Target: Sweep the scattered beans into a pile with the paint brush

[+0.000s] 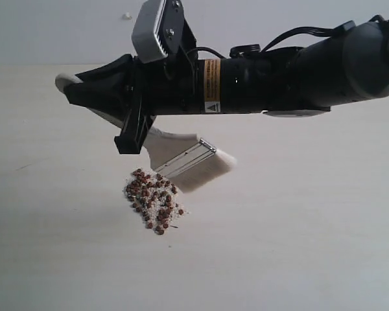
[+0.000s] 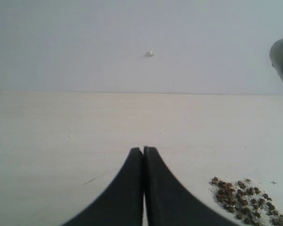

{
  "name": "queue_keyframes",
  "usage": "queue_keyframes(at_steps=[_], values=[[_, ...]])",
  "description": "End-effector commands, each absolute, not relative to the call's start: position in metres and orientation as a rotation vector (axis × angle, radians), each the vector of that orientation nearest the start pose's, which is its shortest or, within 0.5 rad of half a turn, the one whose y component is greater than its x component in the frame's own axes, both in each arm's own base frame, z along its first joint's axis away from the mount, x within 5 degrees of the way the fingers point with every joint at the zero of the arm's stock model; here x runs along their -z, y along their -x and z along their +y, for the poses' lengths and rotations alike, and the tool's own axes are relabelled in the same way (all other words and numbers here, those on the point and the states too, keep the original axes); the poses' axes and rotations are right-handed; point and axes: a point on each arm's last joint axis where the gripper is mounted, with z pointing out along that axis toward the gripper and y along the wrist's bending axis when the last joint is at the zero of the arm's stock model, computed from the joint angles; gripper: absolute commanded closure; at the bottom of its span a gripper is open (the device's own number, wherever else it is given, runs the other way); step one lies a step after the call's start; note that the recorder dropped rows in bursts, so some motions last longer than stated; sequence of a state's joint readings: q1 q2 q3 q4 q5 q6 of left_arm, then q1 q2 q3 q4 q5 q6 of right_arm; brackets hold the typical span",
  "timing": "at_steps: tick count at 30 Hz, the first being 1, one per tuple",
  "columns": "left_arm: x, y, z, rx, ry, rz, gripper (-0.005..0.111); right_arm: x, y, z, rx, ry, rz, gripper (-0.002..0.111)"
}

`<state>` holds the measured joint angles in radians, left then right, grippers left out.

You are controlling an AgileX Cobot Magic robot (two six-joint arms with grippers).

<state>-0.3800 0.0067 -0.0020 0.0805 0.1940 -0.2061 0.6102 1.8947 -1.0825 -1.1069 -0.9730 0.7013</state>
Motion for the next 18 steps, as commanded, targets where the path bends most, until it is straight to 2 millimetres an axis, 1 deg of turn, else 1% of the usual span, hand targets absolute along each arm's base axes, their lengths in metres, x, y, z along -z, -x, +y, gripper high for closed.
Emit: queue_keyframes(at_steps=[1, 4, 10, 15, 18], values=[[-0.196, -0.053, -0.02, 0.37, -0.197, 1.681, 0.107, -0.204, -0.283, 0.275, -1.0, 1.234, 1.485, 0.108], [-0.196, -0.053, -0.02, 0.37, -0.197, 1.681, 0.107, -0.188, -0.283, 0.276, -1.014, 1.24, 1.526, 0.108], [-0.196, -0.053, -0.02, 0.37, -0.197, 1.681, 0.107, -0.166, -0.288, 0.28, -1.047, 1.203, 1.539, 0.108], [-0.196, -0.053, -0.02, 0.37, -0.197, 1.681, 0.107, -0.157, -0.288, 0.283, -1.113, 1.171, 1.486, 0.108], [-0.196, -0.053, -0.02, 0.37, -0.197, 1.681, 0.107, -0.153, -0.288, 0.284, -1.115, 1.172, 1.439, 0.108]])
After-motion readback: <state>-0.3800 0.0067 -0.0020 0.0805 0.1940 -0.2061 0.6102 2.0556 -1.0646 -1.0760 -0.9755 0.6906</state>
